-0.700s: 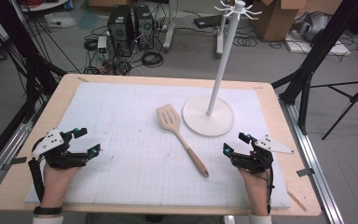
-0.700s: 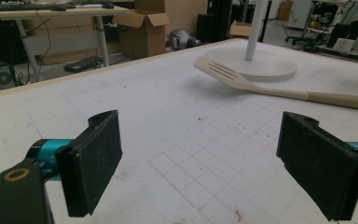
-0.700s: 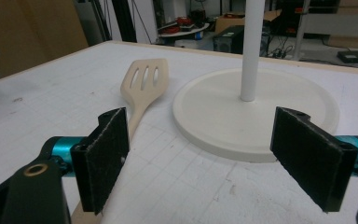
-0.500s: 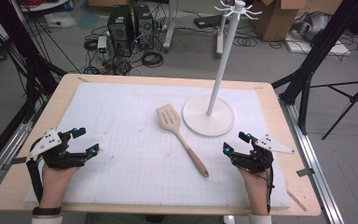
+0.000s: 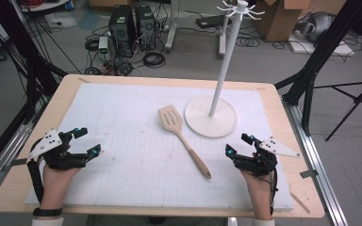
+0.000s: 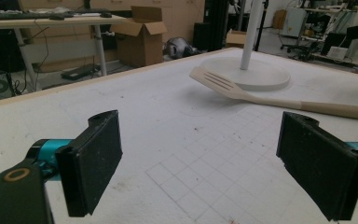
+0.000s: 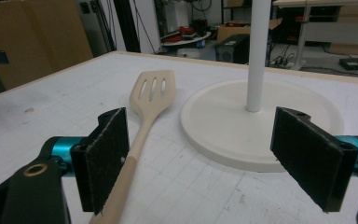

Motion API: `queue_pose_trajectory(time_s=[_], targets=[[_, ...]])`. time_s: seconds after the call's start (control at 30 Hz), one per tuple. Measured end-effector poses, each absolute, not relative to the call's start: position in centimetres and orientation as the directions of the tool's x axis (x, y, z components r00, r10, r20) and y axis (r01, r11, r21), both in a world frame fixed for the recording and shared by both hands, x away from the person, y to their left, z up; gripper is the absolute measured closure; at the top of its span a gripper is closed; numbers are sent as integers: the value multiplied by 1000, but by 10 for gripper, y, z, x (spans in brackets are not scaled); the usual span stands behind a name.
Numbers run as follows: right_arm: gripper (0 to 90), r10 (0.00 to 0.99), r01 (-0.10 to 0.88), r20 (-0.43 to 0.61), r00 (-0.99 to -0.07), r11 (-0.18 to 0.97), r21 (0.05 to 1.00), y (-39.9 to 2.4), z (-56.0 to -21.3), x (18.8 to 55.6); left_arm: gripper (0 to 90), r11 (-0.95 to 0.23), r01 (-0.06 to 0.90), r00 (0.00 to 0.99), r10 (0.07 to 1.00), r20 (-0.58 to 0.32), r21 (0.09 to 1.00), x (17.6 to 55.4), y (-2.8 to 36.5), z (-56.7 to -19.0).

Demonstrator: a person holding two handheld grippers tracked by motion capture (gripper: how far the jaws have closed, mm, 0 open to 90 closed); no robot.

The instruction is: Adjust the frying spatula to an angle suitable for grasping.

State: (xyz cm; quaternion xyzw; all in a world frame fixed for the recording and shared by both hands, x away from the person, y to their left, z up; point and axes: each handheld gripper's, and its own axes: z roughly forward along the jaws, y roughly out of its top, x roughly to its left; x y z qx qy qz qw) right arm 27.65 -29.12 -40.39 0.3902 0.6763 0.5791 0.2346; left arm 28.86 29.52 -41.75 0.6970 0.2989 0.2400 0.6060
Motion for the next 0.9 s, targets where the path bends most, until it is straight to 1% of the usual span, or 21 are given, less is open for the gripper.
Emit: queue_pose_trajectory(time_s=[0.53, 0.7, 0.9], targets=[[169, 769, 267, 119, -627, 69, 961, -272, -402, 283, 143, -76, 118, 705, 709, -30, 990, 287, 298, -416], [168, 759, 290, 130, -638, 80, 954, -257, -401, 290, 144, -84, 119, 707, 707, -25, 989, 287, 296, -416], [185, 755, 319, 116, -646, 129, 939, -239, -402, 299, 144, -84, 123, 706, 708, -27, 989, 287, 297, -417]])
